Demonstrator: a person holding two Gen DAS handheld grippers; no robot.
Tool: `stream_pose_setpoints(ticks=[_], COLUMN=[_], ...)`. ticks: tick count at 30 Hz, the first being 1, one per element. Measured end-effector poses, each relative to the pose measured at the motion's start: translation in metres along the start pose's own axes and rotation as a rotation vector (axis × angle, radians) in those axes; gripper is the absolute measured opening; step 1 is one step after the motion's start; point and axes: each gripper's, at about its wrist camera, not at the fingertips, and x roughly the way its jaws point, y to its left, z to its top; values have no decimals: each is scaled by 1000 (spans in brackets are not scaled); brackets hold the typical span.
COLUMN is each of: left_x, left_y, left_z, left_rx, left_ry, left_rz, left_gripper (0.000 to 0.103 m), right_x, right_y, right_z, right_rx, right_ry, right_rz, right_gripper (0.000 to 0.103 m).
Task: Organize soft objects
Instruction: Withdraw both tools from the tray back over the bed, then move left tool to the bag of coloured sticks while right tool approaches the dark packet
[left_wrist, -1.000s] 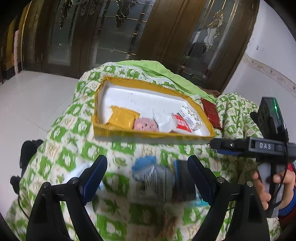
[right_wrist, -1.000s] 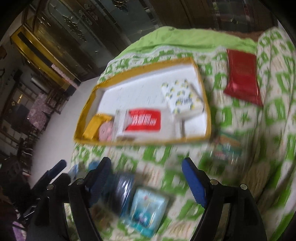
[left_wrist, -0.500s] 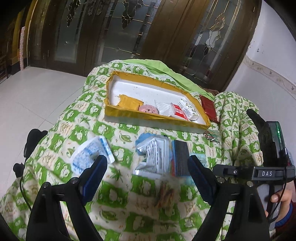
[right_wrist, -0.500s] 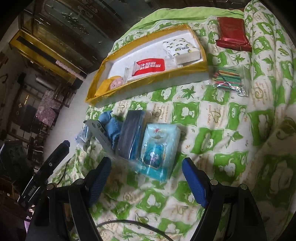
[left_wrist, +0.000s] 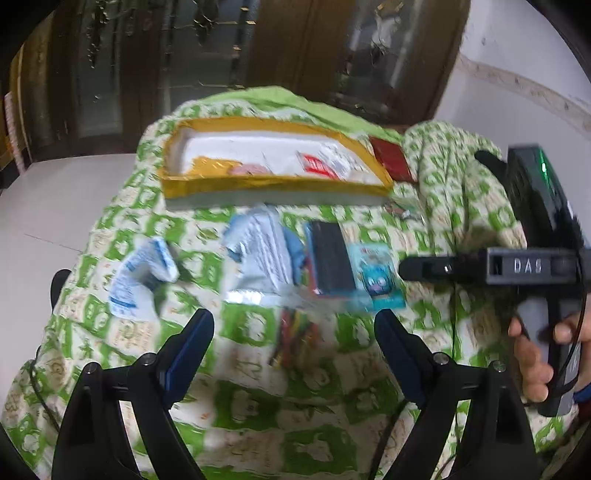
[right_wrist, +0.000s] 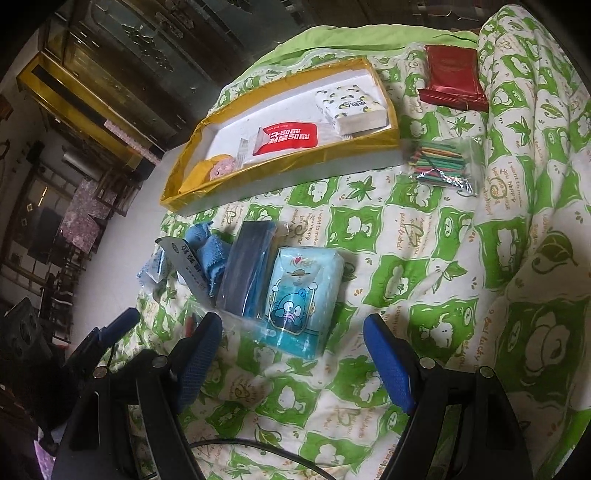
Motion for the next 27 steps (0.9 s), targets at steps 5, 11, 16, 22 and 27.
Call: stream_pose_setpoints(ticks=[5,11,16,22,27], left_x=[9,13,16,20,22], left_y=[-9,-9,-9,-7,-7], left_z=[-6,-7,-8,-7,-7], left_rx=[28,16,15,2,-1], left_ry=[42,56,57,63,70], left_rz=[-6,-17,-25,-41,-50], left_gripper=[88,88,88,84,78], right_x=[6,9,5,-1,15], right_y=[3,1,-3,7,20], right_z=[-1,0,9,29,41], right_rx=[-13,-2,37,50,85], right_ry=[12,12,-1,-11,52], right_rz=[-18,-24,-4,30,84], right_gripper=[83,83,81,75,74])
